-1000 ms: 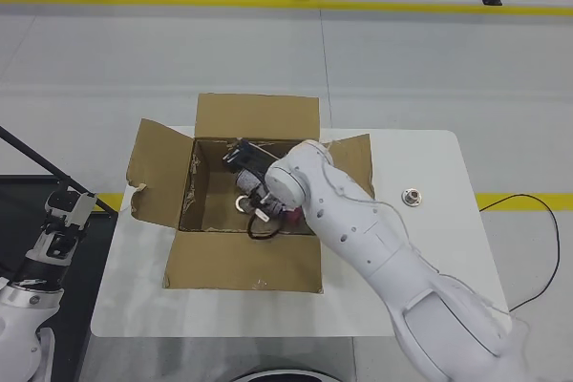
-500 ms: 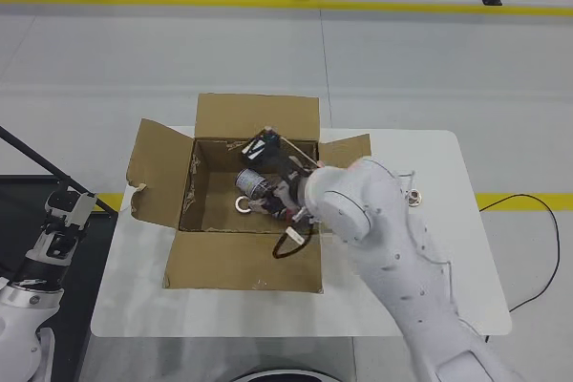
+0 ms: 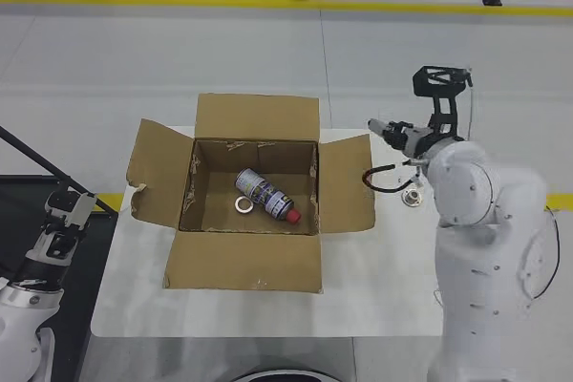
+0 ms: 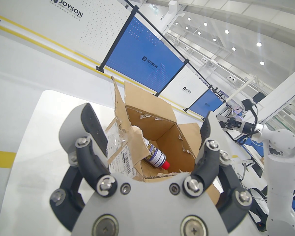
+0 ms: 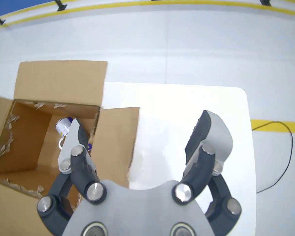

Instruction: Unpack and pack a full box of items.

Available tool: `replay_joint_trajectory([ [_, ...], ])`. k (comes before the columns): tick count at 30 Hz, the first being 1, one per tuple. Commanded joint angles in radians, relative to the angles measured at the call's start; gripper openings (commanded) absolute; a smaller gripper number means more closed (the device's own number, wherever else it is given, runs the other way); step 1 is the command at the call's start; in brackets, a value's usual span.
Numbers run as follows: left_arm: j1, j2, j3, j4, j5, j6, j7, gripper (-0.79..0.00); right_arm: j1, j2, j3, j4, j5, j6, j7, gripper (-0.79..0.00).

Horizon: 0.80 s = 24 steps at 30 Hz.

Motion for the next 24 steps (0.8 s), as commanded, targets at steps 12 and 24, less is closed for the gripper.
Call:
replay_joint_trajectory([
  [12,0.0,0.0,0.0,0.0,0.0,0.0,0.0,0.0,0.169,0.038,0.14,0.455,-0.153,-0.005,0.219,0.0],
  [24,0.0,0.0,0.0,0.0,0.0,0.0,0.0,0.0,0.222,0.051,0.14,0.7,-0.164,-0.021,0.208,-0.034],
])
